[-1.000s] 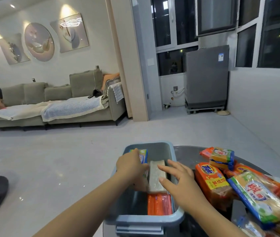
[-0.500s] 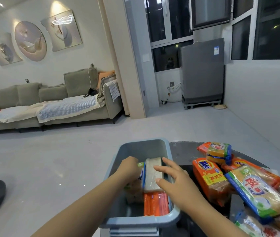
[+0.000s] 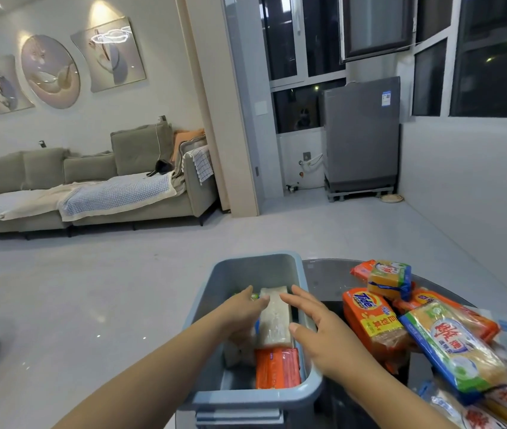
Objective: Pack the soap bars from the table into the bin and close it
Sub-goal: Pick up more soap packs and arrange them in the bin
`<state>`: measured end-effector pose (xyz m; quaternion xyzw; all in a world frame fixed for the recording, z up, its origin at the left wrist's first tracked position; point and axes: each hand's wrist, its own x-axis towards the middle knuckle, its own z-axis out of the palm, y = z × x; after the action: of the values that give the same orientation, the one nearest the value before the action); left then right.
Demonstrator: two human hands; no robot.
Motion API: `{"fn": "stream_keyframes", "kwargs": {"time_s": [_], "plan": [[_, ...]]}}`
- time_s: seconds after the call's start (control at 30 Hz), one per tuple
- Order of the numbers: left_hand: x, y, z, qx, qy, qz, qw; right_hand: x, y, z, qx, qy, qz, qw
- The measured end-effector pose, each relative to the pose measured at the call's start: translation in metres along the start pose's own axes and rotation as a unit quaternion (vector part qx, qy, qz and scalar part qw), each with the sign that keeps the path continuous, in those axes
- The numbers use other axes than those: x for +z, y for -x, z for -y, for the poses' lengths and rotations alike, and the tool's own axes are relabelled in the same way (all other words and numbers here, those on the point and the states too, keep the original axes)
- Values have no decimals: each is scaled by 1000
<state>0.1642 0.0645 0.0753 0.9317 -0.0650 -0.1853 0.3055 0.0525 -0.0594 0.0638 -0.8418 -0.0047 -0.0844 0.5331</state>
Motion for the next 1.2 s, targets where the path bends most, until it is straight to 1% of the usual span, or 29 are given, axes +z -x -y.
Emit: {"fn": "stream_keyframes", "kwargs": {"time_s": [0.07, 0.17, 0.23, 0.4, 0.5, 0.6, 0.7, 0.73, 0.8, 0.87, 0.93, 1.07, 1.13, 1.2], "plan": [[0, 5, -4, 15, 35, -21, 999, 0, 1, -1, -1, -4, -6, 1000], [0, 17, -14, 68, 51, -85, 993, -1, 2, -2, -3, -6, -16, 1000], [0, 27, -22, 94, 83, -109, 986, -3, 4, -4, -9, -14, -29, 999], [9, 51, -42, 141, 138, -143, 970, -18, 15, -7, -24, -73, -55, 996], [22, 61, -57, 177, 152, -136, 963, -43, 23, -14, -25, -63, -115, 991], [40, 67, -76, 187, 126, -123, 966, -75, 30, -26, -17, -44, -183, 982], [56, 70, -95, 220, 42, -160, 961, -102, 38, -41, -1, -7, -227, 974], [62, 70, -102, 235, 26, -161, 958, -110, 40, -46, 1, 3, -236, 972], [75, 67, -116, 254, 33, -128, 958, -122, 43, -56, 8, 31, -248, 968], [88, 61, -130, 252, 60, -89, 962, -131, 44, -68, 24, 67, -255, 964], [102, 53, -143, 238, 75, -73, 966, -138, 44, -78, 35, 102, -261, 959], [129, 35, -159, 170, 78, -48, 981, -154, 42, -94, 67, 157, -265, 949], [140, 27, -160, 138, 84, -45, 986, -160, 41, -102, 88, 169, -259, 947], [150, 18, -157, 111, 90, -60, 988, -162, 42, -108, 103, 184, -235, 949]]}}
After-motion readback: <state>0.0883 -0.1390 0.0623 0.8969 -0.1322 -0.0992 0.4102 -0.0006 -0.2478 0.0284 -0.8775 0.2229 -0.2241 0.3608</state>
